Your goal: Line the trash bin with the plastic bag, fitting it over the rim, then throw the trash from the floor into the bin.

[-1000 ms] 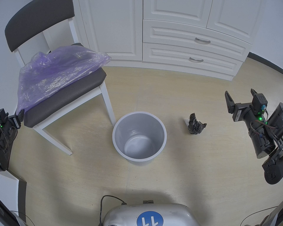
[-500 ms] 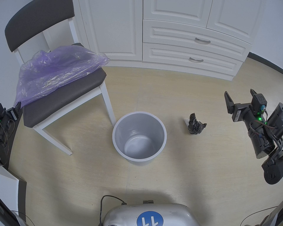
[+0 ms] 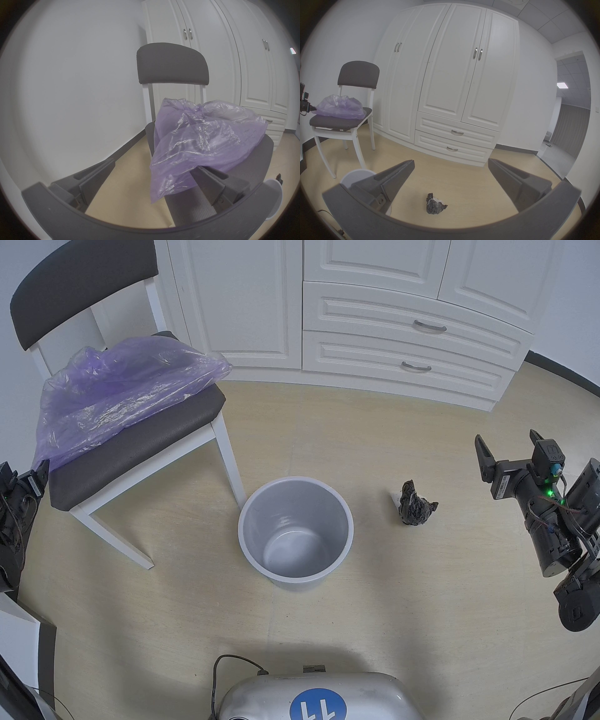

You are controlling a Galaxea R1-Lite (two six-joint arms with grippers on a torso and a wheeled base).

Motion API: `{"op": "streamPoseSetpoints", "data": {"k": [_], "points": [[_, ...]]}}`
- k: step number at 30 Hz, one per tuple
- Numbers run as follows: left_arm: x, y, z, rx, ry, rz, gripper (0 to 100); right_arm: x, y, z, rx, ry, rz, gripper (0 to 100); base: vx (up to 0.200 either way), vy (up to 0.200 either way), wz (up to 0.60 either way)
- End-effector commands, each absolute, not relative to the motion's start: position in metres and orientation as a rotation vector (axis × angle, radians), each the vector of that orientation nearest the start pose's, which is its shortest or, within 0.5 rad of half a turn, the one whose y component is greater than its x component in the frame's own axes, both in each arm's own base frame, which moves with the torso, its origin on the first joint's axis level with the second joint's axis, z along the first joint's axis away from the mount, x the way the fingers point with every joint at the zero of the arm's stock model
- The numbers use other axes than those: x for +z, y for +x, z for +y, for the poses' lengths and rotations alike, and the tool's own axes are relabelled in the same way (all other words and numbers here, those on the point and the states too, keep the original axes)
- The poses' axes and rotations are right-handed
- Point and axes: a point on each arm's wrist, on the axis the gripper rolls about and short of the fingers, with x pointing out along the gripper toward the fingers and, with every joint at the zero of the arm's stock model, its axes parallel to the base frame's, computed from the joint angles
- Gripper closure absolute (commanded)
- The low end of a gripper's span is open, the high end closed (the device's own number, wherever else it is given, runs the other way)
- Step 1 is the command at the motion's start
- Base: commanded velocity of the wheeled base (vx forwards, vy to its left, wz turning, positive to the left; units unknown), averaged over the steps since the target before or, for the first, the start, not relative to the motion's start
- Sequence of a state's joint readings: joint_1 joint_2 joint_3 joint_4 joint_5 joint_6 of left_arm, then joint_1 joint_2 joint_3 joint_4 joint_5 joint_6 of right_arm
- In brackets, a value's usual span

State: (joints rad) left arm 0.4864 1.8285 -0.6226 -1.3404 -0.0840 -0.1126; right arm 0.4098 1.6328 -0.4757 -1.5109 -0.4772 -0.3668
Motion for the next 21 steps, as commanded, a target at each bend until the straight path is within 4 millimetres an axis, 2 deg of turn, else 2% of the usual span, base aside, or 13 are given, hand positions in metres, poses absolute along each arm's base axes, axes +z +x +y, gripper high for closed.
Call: {"op": "streamPoseSetpoints", "data": {"k": [1,6,13,14,21], "points": [[0.1597,0.2824,0.1466,0.391,-0.089,-0.150,0,0.2047,0.2347,0.0910,-0.123,-0.212,-0.304,0,0.000,0.000,0.00],[0.1578,0.2897,0.1494,0.387,-0.093,-0.191,0,0.2059,0.2338,0.0907,-0.124,-0.208,-0.308,0,0.000,0.000,0.00],[0.1586,0.2896,0.1493,0.384,-0.097,-0.200,0,0.2059,0.2340,0.0903,-0.125,-0.209,-0.308,0,0.000,0.000,0.00],[0.1586,0.2896,0.1493,0.384,-0.100,-0.200,100,0.2059,0.2340,0.0903,-0.125,-0.209,-0.308,0,0.000,0.000,0.00],[0.1603,0.2889,0.1488,0.378,-0.116,-0.209,100,0.2063,0.2335,0.0905,-0.124,-0.208,-0.310,0,0.000,0.000,0.00]]}}
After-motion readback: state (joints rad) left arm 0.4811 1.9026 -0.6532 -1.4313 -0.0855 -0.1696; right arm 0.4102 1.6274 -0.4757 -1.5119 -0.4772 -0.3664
